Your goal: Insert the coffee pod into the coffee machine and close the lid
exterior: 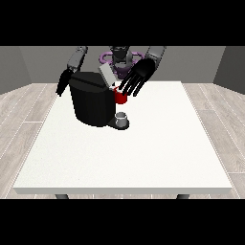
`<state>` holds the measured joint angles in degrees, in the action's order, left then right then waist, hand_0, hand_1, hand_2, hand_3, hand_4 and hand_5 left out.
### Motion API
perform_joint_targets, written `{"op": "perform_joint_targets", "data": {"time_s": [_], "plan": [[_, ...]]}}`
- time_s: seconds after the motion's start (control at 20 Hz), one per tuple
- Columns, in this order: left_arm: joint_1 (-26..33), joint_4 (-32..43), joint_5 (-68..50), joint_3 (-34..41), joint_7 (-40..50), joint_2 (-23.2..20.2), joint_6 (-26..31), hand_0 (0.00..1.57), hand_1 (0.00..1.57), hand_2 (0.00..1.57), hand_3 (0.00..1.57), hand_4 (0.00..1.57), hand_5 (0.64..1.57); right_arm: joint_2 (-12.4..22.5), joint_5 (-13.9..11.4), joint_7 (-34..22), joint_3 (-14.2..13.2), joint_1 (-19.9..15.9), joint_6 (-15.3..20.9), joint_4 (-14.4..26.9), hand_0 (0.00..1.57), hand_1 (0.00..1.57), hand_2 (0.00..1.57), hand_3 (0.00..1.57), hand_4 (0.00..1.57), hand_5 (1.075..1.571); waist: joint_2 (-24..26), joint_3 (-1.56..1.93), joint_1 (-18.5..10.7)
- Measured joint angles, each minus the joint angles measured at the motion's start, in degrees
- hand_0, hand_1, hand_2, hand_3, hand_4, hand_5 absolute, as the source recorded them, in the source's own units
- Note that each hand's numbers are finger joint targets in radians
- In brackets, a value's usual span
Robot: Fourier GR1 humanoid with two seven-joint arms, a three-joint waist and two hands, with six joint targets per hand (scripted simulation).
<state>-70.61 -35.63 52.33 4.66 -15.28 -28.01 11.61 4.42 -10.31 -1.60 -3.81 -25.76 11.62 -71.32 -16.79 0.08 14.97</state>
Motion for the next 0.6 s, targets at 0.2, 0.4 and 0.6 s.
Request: {"op": "perform_joint_targets", "data": {"time_s": [0.2,0.4,0.6], "plan": [[4.3,-0.7,-0.9,-0.5,0.5,3.1,1.9,0.00,0.00,0.18,0.00,0.00,1.571,0.0,1.1,1.9,-1.2,4.4,-0.5,2.4,0.00,0.00,0.00,0.00,0.00,1.571,5.7,-0.03,-3.3],[9.2,-1.3,-5.6,2.5,-0.5,7.4,1.8,0.00,0.00,0.00,0.00,0.20,1.571,0.4,1.7,3.1,-1.7,8.4,-1.2,3.3,0.00,0.00,0.00,0.00,0.00,1.571,10.9,-0.08,-6.1],[15.2,-1.0,-14.6,9.3,-2.3,13.9,1.8,0.00,0.00,0.00,0.00,0.41,1.571,0.2,1.8,3.5,-2.0,12.5,-0.8,3.6,0.00,0.00,0.00,0.00,0.00,1.571,17.0,-0.18,-9.7]]}}
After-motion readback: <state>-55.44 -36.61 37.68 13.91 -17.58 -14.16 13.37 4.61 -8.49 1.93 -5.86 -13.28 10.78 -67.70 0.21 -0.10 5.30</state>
